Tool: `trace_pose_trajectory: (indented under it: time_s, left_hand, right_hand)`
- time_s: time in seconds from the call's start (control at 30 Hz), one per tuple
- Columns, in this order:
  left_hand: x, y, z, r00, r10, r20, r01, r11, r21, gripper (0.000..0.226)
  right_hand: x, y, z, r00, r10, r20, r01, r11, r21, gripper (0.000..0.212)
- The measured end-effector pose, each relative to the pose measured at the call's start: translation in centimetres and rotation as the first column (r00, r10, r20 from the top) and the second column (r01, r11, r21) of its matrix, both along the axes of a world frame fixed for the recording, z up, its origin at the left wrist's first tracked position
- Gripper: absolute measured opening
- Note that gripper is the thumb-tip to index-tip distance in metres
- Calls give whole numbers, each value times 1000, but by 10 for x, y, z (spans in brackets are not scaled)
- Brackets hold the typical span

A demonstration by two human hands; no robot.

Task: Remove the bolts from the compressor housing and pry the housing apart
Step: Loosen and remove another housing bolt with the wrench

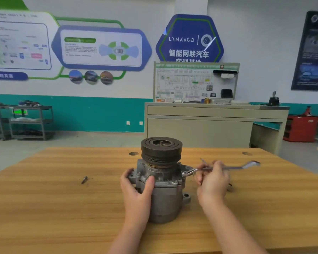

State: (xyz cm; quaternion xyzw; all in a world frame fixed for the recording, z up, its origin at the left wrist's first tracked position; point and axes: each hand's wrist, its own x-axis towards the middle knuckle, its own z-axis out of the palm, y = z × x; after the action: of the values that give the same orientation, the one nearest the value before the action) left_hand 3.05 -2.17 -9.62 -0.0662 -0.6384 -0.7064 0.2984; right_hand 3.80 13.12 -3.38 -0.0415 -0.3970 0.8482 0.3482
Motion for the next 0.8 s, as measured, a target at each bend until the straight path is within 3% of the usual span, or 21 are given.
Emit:
trace_pose_trajectory:
  time_s: [0.03,0.1,0.2,0.33,0.43,0.67,0.8]
  left_hand:
    - [-1,0,-1,1000,-2,2,2,1000,-1,81]
    - [-3,-2,-4,1000,-8,12,8,1000,0,75]
    - [-6,-2,-6,1000,-13,21,13,1000,-1,71]
    - [-3,0,-3,1000,-11,17,10,1000,11,86]
    - [-2,0,-1,1000,7,-2,-7,1000,10,82]
    - [0,0,1,1000,14,-8,-14,1000,4,88]
    - [-1,-1,-1,1000,16,-6,-16,1000,-10,87]
  right_hand:
    - [-6,7,7,986,141,94,-132,986,-101,28]
    - [-10,20,15,926,355,127,-319,918,-237,28]
    - [0,32,19,920,392,-26,-389,899,-202,26]
    - [18,30,12,970,215,-111,-202,972,118,21]
    - [26,21,4,988,111,-105,-75,950,304,19]
    - [33,6,-6,972,-42,-230,153,856,493,15]
    - [37,-1,-6,945,-96,-314,248,834,492,15]
